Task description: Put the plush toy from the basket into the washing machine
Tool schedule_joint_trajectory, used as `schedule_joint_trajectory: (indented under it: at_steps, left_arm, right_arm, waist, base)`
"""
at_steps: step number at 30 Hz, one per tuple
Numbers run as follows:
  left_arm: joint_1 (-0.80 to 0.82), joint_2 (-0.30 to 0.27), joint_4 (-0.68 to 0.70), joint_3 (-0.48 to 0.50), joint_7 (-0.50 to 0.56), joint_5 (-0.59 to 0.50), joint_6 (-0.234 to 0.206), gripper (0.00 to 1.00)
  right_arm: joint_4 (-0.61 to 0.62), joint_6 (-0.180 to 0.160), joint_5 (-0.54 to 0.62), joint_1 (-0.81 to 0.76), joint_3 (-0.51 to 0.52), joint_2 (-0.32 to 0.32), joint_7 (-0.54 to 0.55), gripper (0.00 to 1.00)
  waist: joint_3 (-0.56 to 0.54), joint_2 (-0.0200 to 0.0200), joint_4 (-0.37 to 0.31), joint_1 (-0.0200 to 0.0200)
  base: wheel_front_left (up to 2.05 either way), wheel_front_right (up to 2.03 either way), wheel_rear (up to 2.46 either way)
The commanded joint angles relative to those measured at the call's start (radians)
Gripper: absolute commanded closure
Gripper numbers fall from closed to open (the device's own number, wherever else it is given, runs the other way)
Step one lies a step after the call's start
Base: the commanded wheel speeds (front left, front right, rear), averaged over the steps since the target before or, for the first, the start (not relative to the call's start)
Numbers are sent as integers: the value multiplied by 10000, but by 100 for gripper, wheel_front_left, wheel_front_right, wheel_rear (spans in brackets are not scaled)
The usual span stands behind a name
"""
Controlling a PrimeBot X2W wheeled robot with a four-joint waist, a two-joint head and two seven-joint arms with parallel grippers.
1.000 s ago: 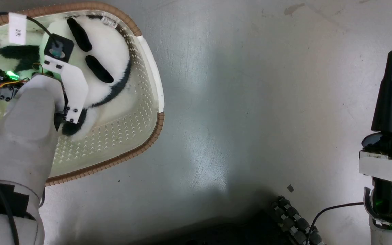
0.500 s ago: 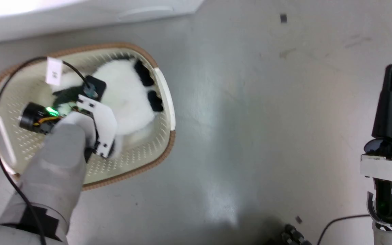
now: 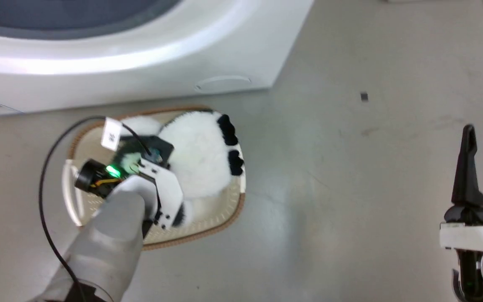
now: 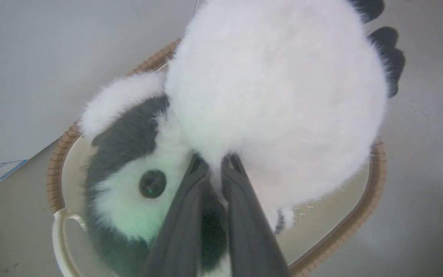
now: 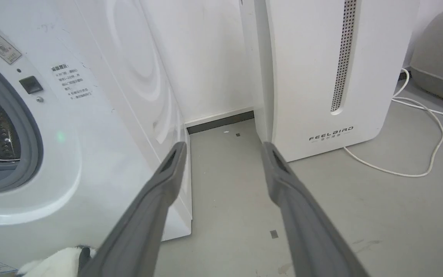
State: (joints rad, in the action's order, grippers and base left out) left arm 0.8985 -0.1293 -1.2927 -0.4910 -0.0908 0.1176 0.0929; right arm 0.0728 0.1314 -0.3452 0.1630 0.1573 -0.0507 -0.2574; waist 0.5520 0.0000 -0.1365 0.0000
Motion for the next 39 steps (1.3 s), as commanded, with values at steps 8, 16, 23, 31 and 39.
schedule_joint_trajectory:
  at_steps: [8, 16, 23, 31, 39]
  left_arm:
    - [-794, 383, 80, -19, -1219, 326, -81, 100]
    - [-1448, 582, 938, 203, -1691, 733, -403, 100]
    - [-2226, 337, 3128, 557, -1707, 842, -793, 100]
    - [-2693, -193, 5320, 1546, -1708, 934, -1492, 100]
    - [-2477, -497, 6858, 2659, -1709, 805, -1976, 100]
  right_arm:
    - [-195, -7, 275, -741, 136, 5, -44, 0]
    - [-240, -7, 384, -1349, 178, 5, -44, 0]
    - [-168, -7, 414, -1664, 138, 5, -44, 0]
    - [28, -7, 412, -1605, 72, 5, -44, 0]
    - [170, -7, 420, -1206, 63, 5, -44, 0]
  waist:
    - [-1719, 0, 806, 0]
    - [-2781, 0, 1164, 0]
    - [-3303, 0, 1386, 0]
    - [-3157, 0, 1348, 0]
    - [-2376, 0, 1066, 0]
  base:
    - [0, 0, 0]
    - [0, 0, 0]
    - [0, 0, 0]
    - [0, 0, 0]
    - [0, 0, 0]
